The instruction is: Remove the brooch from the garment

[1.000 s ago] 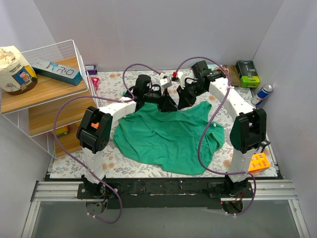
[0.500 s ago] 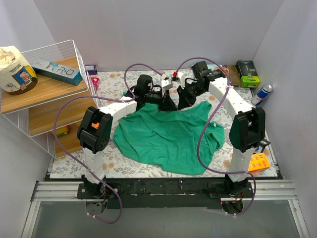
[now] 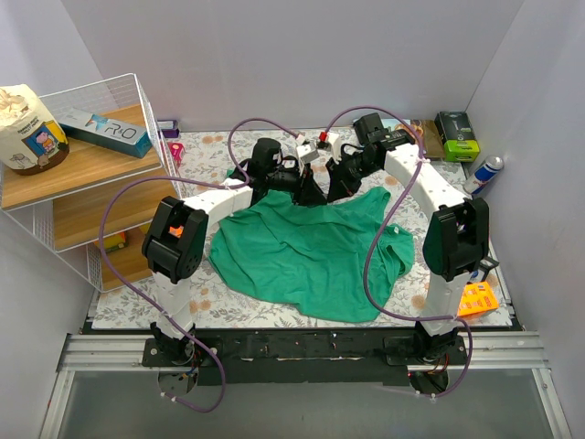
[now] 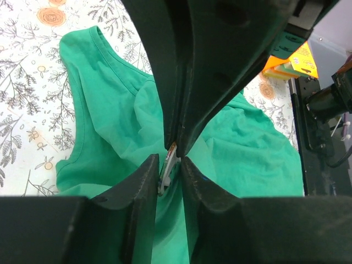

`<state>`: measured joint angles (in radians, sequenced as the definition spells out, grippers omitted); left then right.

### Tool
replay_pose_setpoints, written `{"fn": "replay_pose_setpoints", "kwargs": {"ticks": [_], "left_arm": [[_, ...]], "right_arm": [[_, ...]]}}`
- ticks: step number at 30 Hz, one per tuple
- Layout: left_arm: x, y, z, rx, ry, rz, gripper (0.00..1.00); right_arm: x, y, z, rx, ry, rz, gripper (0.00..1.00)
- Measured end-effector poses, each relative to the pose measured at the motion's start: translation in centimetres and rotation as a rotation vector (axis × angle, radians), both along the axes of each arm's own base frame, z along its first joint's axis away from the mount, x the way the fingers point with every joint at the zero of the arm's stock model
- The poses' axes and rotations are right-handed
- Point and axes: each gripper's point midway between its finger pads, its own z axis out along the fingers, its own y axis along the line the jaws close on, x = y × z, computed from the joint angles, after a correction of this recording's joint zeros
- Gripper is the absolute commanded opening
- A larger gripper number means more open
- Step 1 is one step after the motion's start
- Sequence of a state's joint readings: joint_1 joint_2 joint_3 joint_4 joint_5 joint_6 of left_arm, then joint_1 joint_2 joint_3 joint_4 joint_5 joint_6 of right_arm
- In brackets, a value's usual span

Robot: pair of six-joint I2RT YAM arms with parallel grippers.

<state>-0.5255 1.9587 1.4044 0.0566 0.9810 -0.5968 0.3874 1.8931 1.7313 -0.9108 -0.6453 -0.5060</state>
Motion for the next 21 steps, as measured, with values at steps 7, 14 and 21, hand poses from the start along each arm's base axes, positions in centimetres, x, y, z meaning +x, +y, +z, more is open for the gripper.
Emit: {"fn": "replay_pose_setpoints", "kwargs": {"ticks": [7,14,21], "left_arm": [[0.8,0.4,0.5,-0.02,-0.001,0.023,0.43],[1.5,2.0,0.2,0.004,-0.023,0.03,0.5],[1.8,4.1,-0.5,0.051,-0.026,0.043,0.5]], "right_arm": [[0.0,0.5,0.0,-0.003,0.006,-0.018,0.01],[-0.1,0.8,-0.1,-0.011,-0.001,-0.013,0.01],[0.3,0.7,-0.2,-0.026,-0.017,-0.022,0.01]]}}
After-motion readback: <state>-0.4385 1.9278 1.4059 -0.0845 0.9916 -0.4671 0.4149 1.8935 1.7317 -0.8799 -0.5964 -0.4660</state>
